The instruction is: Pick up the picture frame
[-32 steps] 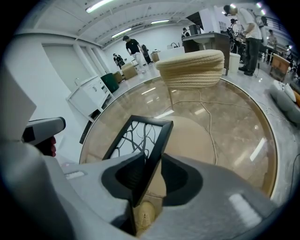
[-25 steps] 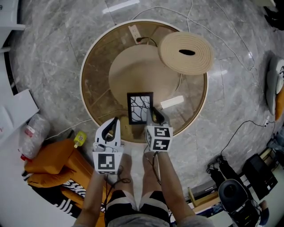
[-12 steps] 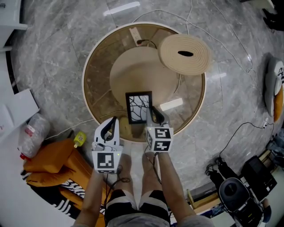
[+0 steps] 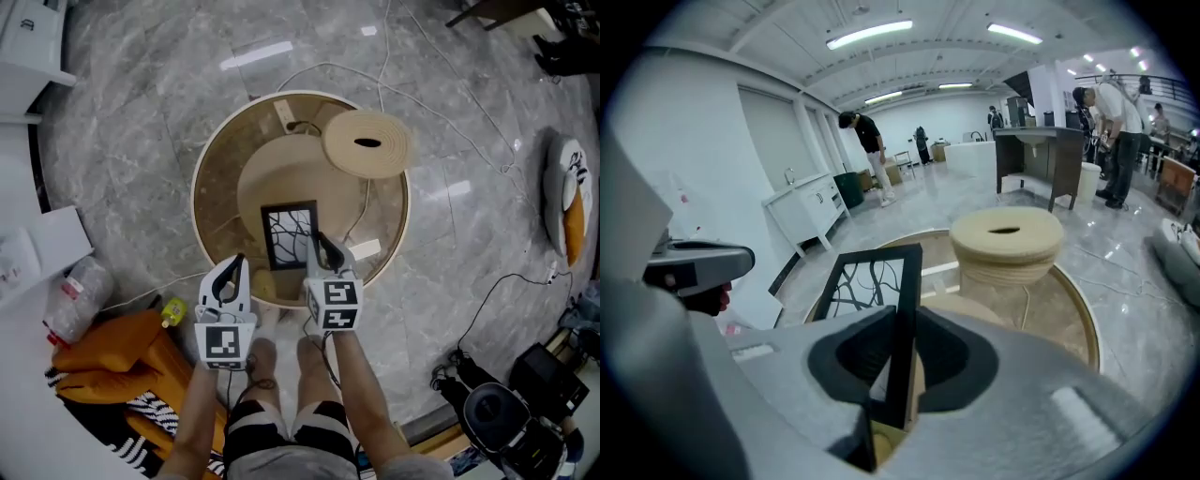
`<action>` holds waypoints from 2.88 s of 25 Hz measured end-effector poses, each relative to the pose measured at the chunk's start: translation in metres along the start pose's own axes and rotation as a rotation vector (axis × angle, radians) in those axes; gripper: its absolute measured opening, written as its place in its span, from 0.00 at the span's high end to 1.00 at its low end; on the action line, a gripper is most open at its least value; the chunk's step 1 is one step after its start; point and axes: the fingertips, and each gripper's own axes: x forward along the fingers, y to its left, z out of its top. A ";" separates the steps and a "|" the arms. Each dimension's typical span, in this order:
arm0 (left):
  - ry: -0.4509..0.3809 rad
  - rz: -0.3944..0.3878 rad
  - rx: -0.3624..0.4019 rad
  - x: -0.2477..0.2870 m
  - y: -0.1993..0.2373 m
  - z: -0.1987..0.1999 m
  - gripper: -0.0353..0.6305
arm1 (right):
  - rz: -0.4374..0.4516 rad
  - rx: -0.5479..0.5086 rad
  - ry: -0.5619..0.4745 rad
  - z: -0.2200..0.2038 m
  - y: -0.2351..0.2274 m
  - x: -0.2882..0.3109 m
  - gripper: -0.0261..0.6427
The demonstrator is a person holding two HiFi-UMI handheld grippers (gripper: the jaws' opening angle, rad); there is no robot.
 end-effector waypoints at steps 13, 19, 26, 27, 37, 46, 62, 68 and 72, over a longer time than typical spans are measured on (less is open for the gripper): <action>-0.171 0.058 0.046 -0.095 0.016 0.148 0.92 | 0.021 -0.081 -0.241 0.160 0.051 -0.140 0.87; -0.254 0.035 0.079 -0.153 0.008 0.215 0.92 | 0.012 -0.107 -0.350 0.223 0.076 -0.216 0.87; -0.346 0.018 0.117 -0.227 -0.005 0.271 0.92 | -0.012 -0.141 -0.451 0.259 0.106 -0.306 0.87; -0.355 0.019 0.121 -0.238 -0.006 0.275 0.92 | -0.018 -0.144 -0.463 0.261 0.109 -0.319 0.87; -0.443 0.032 0.158 -0.326 -0.013 0.295 0.92 | -0.071 -0.140 -0.598 0.265 0.122 -0.425 0.87; -0.468 0.034 0.156 -0.371 -0.007 0.284 0.92 | -0.108 -0.159 -0.641 0.239 0.140 -0.463 0.86; -0.437 0.024 0.159 -0.381 -0.006 0.273 0.92 | -0.104 -0.131 -0.632 0.224 0.150 -0.472 0.86; -0.440 0.022 0.165 -0.382 -0.009 0.273 0.92 | -0.107 -0.132 -0.619 0.221 0.151 -0.472 0.86; -0.447 0.020 0.160 -0.386 -0.009 0.261 0.92 | -0.110 -0.137 -0.639 0.211 0.156 -0.473 0.86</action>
